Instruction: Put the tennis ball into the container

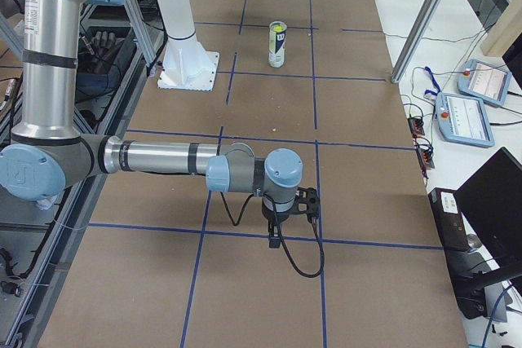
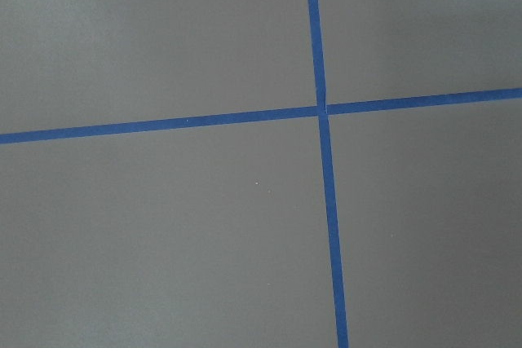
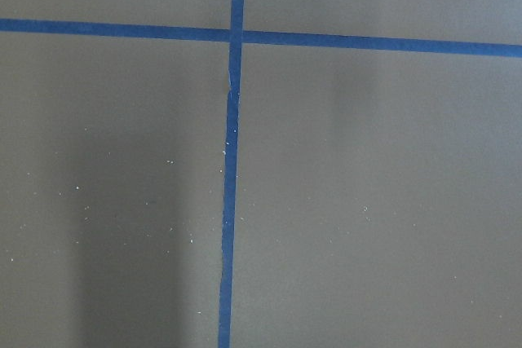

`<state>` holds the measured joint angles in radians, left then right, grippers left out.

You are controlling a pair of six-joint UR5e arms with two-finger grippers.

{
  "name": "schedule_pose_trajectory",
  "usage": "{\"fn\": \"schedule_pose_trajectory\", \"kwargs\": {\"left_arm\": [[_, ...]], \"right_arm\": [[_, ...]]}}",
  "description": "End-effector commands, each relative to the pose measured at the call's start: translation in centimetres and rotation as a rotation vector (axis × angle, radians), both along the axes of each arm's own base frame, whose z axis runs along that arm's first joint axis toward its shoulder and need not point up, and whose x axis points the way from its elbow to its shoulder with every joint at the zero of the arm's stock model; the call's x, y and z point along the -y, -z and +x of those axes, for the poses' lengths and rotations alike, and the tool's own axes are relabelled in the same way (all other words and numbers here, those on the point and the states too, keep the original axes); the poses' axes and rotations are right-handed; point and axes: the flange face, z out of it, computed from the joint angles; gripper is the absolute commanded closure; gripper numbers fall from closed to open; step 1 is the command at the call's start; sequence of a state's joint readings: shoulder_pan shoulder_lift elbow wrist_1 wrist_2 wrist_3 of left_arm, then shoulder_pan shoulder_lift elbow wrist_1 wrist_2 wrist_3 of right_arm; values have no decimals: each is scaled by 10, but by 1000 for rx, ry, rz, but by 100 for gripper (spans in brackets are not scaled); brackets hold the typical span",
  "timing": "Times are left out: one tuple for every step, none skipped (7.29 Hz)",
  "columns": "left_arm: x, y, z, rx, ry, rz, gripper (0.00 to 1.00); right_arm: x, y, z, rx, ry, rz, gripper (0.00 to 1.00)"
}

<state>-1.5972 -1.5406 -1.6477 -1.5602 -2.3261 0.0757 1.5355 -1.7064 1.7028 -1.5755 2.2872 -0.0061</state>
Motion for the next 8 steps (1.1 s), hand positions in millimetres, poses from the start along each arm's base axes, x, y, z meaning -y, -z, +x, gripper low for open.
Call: {"fn": "schedule_pose_trajectory", "kwargs": {"left_arm": [[-2, 0, -5, -2, 13, 1, 0], [-5, 3, -8, 2, 18, 7, 0], [-14, -5, -9, -1, 22, -12, 0], [-9, 4, -9, 1, 22, 7, 0], [-9, 12, -9, 1, 22, 20, 0], [-14, 14, -9, 0, 21, 24, 0], [-14, 16, -9, -3, 19, 29, 0], [-13, 27, -9, 0, 18, 53, 0]], "right_arm": [[0, 0, 0, 0, 0, -1, 0], [0, 0, 0, 0, 0, -1, 0], [0, 0, 0, 0, 0, -1, 0], [0, 0, 0, 0, 0, -1, 0], [0, 0, 0, 0, 0, -1, 0], [0, 0, 0, 0, 0, -1, 0], [0, 0, 0, 0, 0, -1, 0], [0, 0, 0, 0, 0, 1, 0]]}}
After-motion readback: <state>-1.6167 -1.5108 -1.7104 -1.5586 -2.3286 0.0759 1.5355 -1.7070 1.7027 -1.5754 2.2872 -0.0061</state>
